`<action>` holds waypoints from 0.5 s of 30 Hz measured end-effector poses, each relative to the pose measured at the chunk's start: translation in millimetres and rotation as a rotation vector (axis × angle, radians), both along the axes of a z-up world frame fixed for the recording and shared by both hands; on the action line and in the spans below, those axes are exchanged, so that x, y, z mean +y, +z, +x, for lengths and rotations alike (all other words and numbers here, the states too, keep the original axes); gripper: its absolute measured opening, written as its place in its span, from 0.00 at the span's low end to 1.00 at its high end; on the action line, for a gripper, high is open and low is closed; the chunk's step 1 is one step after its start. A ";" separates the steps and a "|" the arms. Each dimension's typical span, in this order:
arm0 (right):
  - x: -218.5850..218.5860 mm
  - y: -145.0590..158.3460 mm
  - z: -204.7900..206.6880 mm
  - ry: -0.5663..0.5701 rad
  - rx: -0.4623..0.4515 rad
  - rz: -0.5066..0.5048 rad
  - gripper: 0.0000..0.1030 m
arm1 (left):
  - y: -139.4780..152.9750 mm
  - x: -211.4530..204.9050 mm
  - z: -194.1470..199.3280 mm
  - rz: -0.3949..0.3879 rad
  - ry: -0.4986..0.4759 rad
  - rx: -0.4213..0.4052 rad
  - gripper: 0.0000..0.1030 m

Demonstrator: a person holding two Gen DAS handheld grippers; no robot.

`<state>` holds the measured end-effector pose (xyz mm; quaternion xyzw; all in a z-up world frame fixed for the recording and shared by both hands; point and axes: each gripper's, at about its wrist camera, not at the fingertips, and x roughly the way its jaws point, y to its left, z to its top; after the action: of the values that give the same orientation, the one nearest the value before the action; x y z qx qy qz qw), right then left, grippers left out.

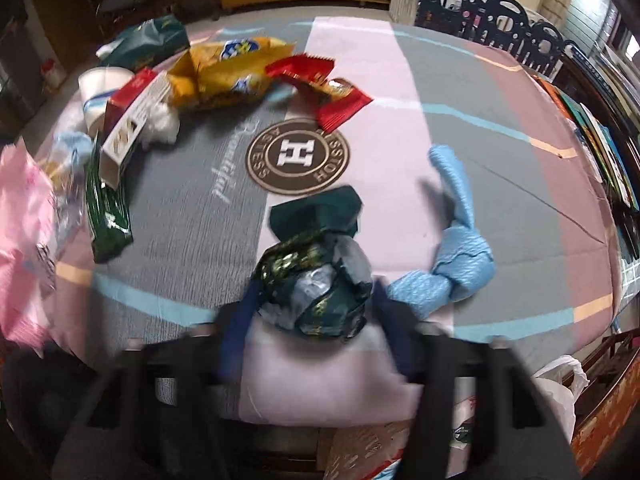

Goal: Collect trash
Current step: 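Release the blue cloth and grasp the dark green wrapper with the right tool, then drop the green wrapper into the basket with the right tool while the left tool drops the pink bag in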

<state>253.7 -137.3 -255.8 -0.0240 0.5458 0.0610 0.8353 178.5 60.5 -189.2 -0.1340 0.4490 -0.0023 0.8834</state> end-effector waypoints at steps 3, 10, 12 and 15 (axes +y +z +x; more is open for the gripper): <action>-6.4 12.9 -3.9 -0.013 -0.034 0.054 0.42 | -0.3 1.2 -2.1 0.000 0.001 0.000 0.15; -46.6 62.8 -5.4 -0.043 -0.123 0.471 0.42 | 1.3 0.1 -5.1 0.001 0.000 -0.001 0.15; -55.7 70.2 -5.6 -0.051 -0.131 0.535 0.42 | 3.5 -1.0 -6.4 0.005 -0.004 -0.005 0.15; -61.1 81.5 -7.7 -0.078 -0.145 0.499 0.42 | 6.3 -2.5 -7.8 0.015 -0.006 -0.009 0.15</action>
<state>245.9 -198.4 -174.3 0.1996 0.4532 0.1598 0.8539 170.7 58.0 -182.9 -0.1261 0.4456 -0.0021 0.8863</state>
